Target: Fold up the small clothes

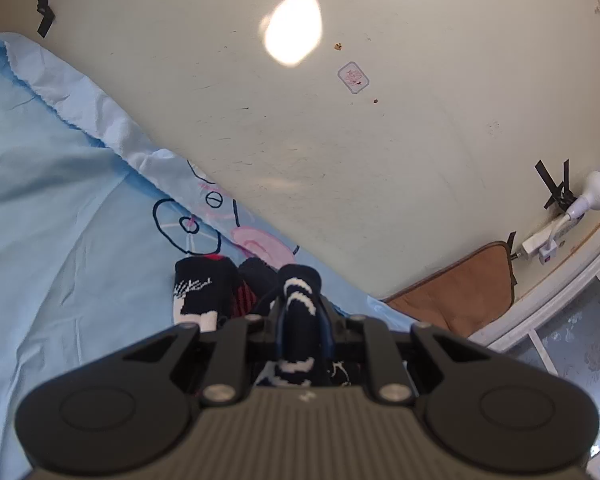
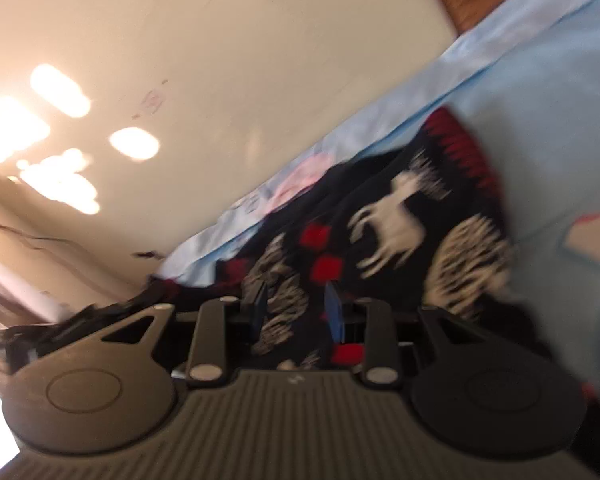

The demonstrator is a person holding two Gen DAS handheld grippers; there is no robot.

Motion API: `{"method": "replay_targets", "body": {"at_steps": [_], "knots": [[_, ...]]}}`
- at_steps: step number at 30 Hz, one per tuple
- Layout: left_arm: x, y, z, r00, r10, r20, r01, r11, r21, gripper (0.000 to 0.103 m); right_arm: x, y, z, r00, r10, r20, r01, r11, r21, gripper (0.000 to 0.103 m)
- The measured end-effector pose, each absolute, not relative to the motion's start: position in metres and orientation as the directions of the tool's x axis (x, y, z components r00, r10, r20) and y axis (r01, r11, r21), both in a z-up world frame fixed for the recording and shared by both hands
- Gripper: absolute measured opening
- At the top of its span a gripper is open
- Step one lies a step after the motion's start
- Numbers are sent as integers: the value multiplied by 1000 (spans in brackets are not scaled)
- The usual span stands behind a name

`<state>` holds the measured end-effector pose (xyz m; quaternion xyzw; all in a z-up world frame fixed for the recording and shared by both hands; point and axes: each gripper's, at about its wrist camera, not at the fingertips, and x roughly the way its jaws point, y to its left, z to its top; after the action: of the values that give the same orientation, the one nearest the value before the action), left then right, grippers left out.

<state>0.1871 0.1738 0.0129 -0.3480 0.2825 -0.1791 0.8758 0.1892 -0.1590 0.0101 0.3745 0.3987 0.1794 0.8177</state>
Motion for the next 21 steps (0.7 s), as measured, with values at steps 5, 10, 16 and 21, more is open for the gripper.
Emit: {"method": "replay_targets", "body": {"at_steps": [5, 10, 16, 21], "knots": [[187, 175, 12, 776, -511, -370, 111, 688, -718, 14, 194, -108, -10, 477, 760, -441, 43, 480, 876, 37], [186, 176, 12, 777, -513, -364, 112, 682, -723, 14, 205, -79, -30, 444, 810, -383, 169, 344, 924, 38], [187, 175, 11, 776, -514, -365, 112, 683, -722, 16, 221, -78, -20, 548, 727, -413, 154, 397, 905, 25], [187, 167, 12, 770, -524, -364, 140, 695, -705, 16, 222, -99, 1, 636, 660, -399, 95, 446, 890, 3]]}}
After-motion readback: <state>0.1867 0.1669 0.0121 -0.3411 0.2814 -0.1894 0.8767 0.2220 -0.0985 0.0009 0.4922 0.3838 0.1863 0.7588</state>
